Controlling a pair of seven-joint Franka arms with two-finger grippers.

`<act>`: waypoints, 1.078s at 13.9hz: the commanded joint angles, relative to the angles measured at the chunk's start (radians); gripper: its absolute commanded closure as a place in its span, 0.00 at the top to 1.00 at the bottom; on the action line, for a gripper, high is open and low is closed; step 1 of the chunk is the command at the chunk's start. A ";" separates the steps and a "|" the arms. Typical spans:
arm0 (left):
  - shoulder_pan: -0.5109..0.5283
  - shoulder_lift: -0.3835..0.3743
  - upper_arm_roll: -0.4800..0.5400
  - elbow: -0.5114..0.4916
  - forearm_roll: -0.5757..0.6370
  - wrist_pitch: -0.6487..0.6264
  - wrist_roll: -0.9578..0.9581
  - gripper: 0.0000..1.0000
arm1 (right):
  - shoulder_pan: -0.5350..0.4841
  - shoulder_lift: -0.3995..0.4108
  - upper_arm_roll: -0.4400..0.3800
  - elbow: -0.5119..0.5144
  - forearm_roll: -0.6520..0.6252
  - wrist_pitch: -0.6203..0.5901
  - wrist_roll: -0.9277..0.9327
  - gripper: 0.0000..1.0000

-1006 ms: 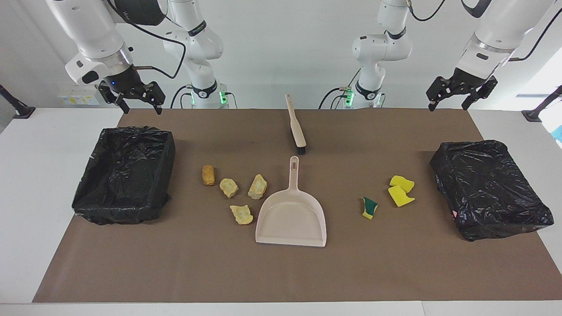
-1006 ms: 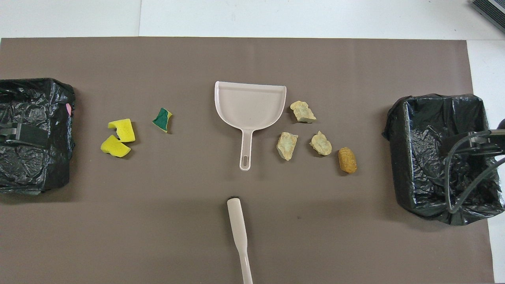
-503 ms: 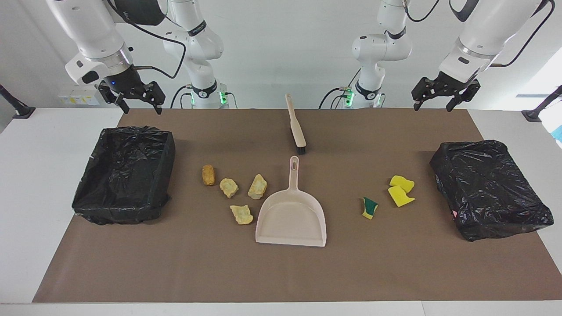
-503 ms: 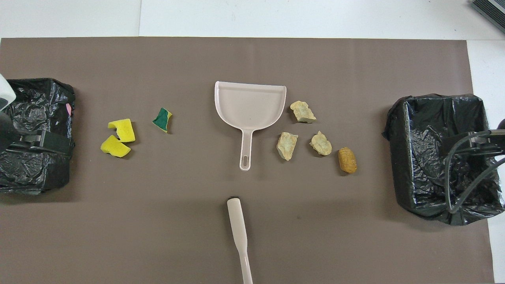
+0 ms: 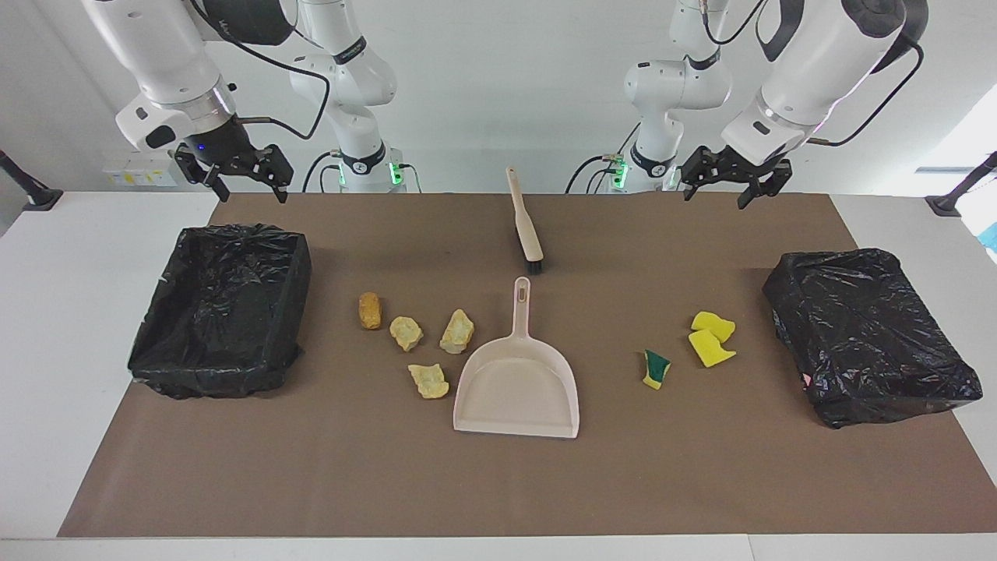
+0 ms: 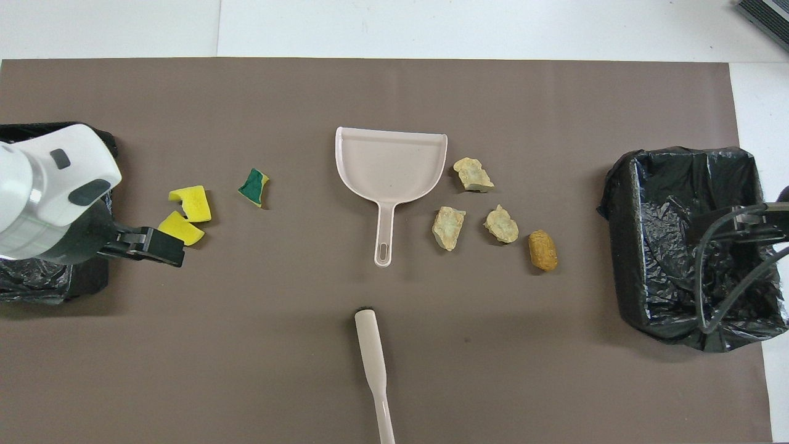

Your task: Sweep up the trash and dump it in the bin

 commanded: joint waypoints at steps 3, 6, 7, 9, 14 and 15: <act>-0.192 -0.157 0.016 -0.246 -0.048 0.093 -0.198 1.00 | -0.005 -0.038 0.000 -0.048 0.027 -0.012 0.009 1.00; -0.335 -0.205 0.014 -0.380 -0.078 0.195 -0.379 1.00 | -0.005 -0.044 0.000 -0.055 0.027 -0.009 0.011 1.00; -0.383 -0.205 0.014 -0.412 -0.093 0.230 -0.437 1.00 | -0.005 -0.044 0.000 -0.055 0.027 -0.009 0.011 1.00; -0.484 -0.194 0.014 -0.507 -0.133 0.363 -0.536 1.00 | -0.005 -0.044 0.000 -0.055 0.027 -0.004 0.011 1.00; -0.726 -0.113 0.014 -0.710 -0.223 0.687 -0.729 1.00 | -0.005 -0.044 0.000 -0.055 0.025 -0.006 0.011 1.00; -0.774 -0.087 0.014 -0.717 -0.237 0.721 -0.760 1.00 | -0.005 -0.044 0.000 -0.055 0.027 -0.004 0.009 1.00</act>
